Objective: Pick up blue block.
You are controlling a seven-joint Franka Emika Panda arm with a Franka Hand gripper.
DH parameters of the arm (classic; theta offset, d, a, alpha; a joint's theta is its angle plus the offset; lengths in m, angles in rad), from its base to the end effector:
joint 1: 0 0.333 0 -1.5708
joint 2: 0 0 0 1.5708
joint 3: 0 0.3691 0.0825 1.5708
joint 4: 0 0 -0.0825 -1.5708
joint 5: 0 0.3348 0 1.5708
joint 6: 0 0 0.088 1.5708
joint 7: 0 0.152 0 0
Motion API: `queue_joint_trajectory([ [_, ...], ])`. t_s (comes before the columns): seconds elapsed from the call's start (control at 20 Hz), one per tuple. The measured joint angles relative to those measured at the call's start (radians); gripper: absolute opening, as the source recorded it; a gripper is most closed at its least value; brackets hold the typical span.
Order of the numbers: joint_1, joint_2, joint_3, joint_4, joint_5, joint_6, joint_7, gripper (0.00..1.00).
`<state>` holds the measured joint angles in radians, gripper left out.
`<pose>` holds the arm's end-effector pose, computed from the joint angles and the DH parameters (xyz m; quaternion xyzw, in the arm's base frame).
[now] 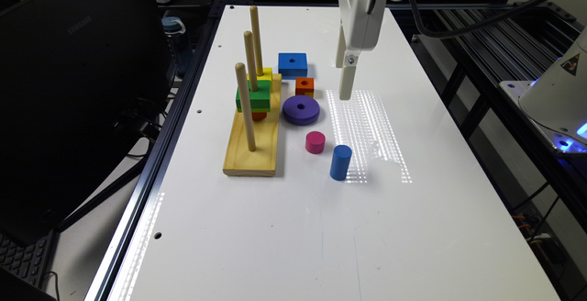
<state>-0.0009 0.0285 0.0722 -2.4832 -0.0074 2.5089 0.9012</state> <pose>0.4433 0.0315 0.3254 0.9163 -0.4004 -0.0007 0.0017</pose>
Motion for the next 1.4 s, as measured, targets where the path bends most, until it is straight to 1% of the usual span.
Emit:
queue_joint_trajectory([
  [0.35, 0.0, 0.0, 0.0, 0.0, 0.0, 0.0, 0.0, 1.0],
  [0.45, -0.002, 0.0, -0.002, 0.0, 0.0, 0.0, -0.001, 1.0],
  [0.5, -0.004, 0.0, -0.002, 0.0, 0.0, 0.0, -0.003, 1.0],
  [0.65, -0.018, 0.0, -0.003, 0.001, 0.0, 0.0, -0.015, 1.0],
  [0.7, -0.025, 0.0, -0.003, 0.003, -0.0004, 0.0, -0.021, 1.0],
  [0.75, -0.036, 0.0, -0.004, 0.006, -0.0006, 0.0, -0.032, 1.0],
  [0.8, -0.043, 0.0, -0.004, 0.008, -0.0006, 0.0, -0.038, 1.0],
  [1.05, -0.073, 0.01, -0.004, 0.026, -0.0006, 0.0, -0.067, 1.0],
  [1.15, -0.079, 0.02, -0.004, 0.037, -0.0006, 0.0, -0.073, 1.0],
  [1.25, -0.08, 0.033, -0.004, 0.052, -0.0007, 0.0, -0.074, 1.0],
  [1.4, -0.086, 0.052, -0.004, 0.073, -0.001, 0.0, -0.079, 1.0],
])
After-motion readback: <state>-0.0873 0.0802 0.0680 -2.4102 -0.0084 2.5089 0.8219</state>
